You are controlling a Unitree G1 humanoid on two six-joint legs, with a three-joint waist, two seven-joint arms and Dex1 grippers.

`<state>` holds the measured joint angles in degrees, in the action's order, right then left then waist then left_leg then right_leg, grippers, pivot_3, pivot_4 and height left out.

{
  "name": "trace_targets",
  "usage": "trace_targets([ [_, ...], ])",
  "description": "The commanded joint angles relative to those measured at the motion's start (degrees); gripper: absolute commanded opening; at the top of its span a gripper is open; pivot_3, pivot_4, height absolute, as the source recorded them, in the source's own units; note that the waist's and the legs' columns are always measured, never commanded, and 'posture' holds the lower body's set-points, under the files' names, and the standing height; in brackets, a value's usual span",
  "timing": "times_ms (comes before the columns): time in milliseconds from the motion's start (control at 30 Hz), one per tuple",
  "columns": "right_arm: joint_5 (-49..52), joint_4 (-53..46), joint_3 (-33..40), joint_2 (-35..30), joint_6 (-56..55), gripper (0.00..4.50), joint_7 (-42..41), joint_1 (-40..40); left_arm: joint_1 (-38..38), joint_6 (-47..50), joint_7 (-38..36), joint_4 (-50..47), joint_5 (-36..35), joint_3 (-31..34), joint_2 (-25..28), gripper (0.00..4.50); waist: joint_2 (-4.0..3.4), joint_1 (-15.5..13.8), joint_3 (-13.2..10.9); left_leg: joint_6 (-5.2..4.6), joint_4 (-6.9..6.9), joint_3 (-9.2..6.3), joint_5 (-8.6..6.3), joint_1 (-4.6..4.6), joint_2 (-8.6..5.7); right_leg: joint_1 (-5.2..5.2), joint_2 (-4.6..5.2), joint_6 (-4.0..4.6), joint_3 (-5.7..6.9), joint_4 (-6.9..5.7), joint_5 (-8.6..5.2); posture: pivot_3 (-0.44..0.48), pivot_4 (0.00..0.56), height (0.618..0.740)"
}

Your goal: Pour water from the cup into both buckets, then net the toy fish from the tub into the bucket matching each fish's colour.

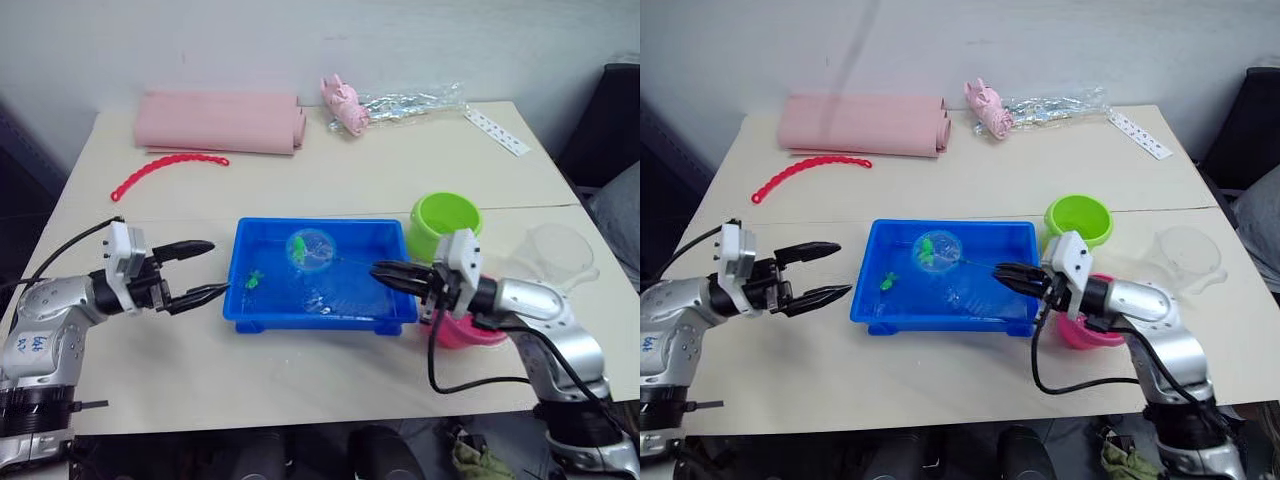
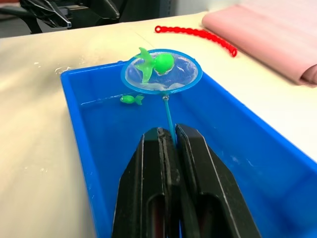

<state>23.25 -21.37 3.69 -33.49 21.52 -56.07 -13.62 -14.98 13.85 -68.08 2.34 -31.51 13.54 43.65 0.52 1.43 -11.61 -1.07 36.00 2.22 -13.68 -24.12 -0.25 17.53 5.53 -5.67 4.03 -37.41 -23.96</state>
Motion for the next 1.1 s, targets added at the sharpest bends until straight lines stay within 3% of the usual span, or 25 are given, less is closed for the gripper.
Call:
trace_targets([
  [33, 3.9, -4.8, 5.3, -3.1, 2.0, 0.00, 0.4, 3.2, -3.0, 1.2, -0.9, -2.8, -0.6, -1.8, 0.2, 4.47, 0.00, 0.1, 0.0, 0.00, -0.01, 0.00, 0.00, 0.00, 0.00, 0.00, -0.02, 0.00, -0.01, -0.01, 0.00, 0.000, 0.150, 0.740],
  [333, 9.3, -10.2, 17.2, -5.9, 3.8, 0.00, 3.6, 14.0, -9.3, 3.9, -1.2, -1.7, -1.5, -5.7, -3.3, 4.47, 0.02, -1.1, 0.0, -0.02, 0.02, 0.01, 0.02, -0.01, 0.00, -0.05, -0.04, 0.00, 0.00, 0.03, 0.00, 0.000, 0.150, 0.740],
  [600, 7.4, -9.1, 19.3, -3.1, -2.1, 0.00, 6.6, 20.1, -12.2, 5.9, 1.0, -0.2, -0.8, -7.6, -8.0, 4.47, 0.03, -1.4, 0.0, -0.05, 0.06, 0.02, 0.08, 0.00, -0.02, -0.06, -0.04, 0.00, -0.01, 0.01, 0.00, 0.000, 0.150, 0.740],
  [800, 11.0, -9.6, 23.6, -4.4, -1.1, 0.00, 9.3, 19.4, -16.4, 8.7, 3.9, 1.0, -0.5, -8.9, -10.7, 4.47, 0.03, -1.5, 0.0, -0.06, 0.11, 0.01, 0.10, -0.01, -0.03, -0.06, -0.03, 0.00, 0.00, 0.01, 0.00, 0.000, 0.150, 0.740],
  [1100, -0.7, -0.1, 25.9, -7.5, -8.4, 0.00, 15.4, 15.8, -18.1, 10.3, 6.2, -1.3, -1.3, -9.2, -13.2, 4.47, 0.03, -1.5, 0.0, -0.05, 0.08, 0.01, 0.12, 0.00, -0.04, -0.06, -0.06, 0.00, 0.01, 0.01, 0.00, 0.000, 0.150, 0.740],
])
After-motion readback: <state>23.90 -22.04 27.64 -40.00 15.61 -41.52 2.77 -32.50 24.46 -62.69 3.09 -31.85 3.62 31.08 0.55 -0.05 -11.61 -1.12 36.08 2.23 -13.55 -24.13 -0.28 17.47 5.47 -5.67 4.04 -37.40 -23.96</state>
